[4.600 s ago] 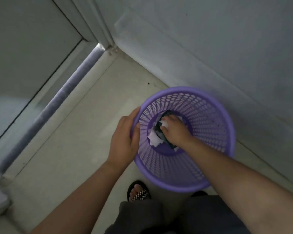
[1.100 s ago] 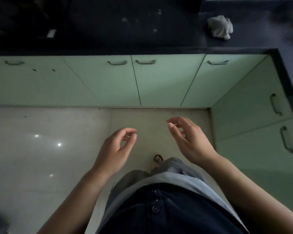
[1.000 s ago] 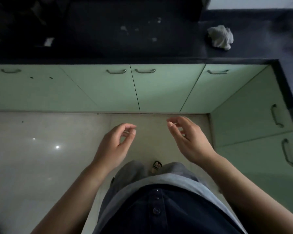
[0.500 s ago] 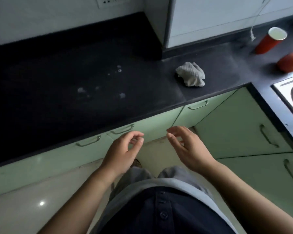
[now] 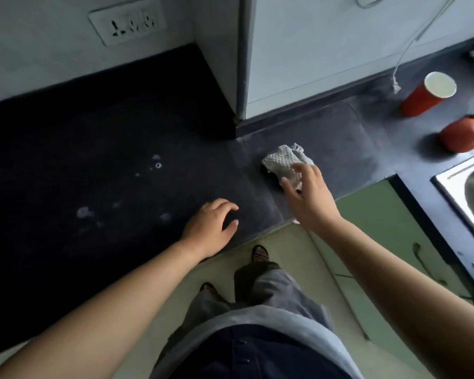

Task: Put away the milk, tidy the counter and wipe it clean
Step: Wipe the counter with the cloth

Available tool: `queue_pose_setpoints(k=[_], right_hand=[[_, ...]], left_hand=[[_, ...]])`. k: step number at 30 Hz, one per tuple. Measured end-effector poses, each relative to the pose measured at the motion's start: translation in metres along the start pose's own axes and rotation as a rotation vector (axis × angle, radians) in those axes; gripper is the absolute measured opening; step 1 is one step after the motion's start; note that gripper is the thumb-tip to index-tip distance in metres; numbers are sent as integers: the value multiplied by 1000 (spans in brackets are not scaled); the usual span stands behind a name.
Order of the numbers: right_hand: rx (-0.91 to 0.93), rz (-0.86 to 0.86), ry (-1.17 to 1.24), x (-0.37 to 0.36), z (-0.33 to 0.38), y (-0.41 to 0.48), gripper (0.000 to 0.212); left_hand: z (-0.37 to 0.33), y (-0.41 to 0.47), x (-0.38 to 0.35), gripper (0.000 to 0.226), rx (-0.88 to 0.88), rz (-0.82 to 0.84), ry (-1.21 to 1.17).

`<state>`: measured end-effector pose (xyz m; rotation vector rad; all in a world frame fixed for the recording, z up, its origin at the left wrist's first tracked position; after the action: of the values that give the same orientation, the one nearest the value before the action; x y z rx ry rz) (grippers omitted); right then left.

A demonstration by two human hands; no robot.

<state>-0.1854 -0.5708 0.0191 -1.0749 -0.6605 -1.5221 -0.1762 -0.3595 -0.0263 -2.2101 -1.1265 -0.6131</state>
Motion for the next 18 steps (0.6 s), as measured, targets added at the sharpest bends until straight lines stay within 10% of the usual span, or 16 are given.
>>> queue_pose_setpoints(k=[18], right_hand=[[376,85,-393,-46,-56,77,45]], left_hand=[[7,47,-41,65,179,-66,332]])
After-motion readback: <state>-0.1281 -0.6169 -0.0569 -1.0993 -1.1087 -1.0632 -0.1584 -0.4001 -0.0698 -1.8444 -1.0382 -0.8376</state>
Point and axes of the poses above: each hand's wrist, its own y-axis towards the middle knuckle, its own x-axis out of the back of the hand, z = x × y, the point moved 1 cm from there along y, towards the middle knuckle, and after that the axes turned 13 degrees about -y, right-handed, at the moved point
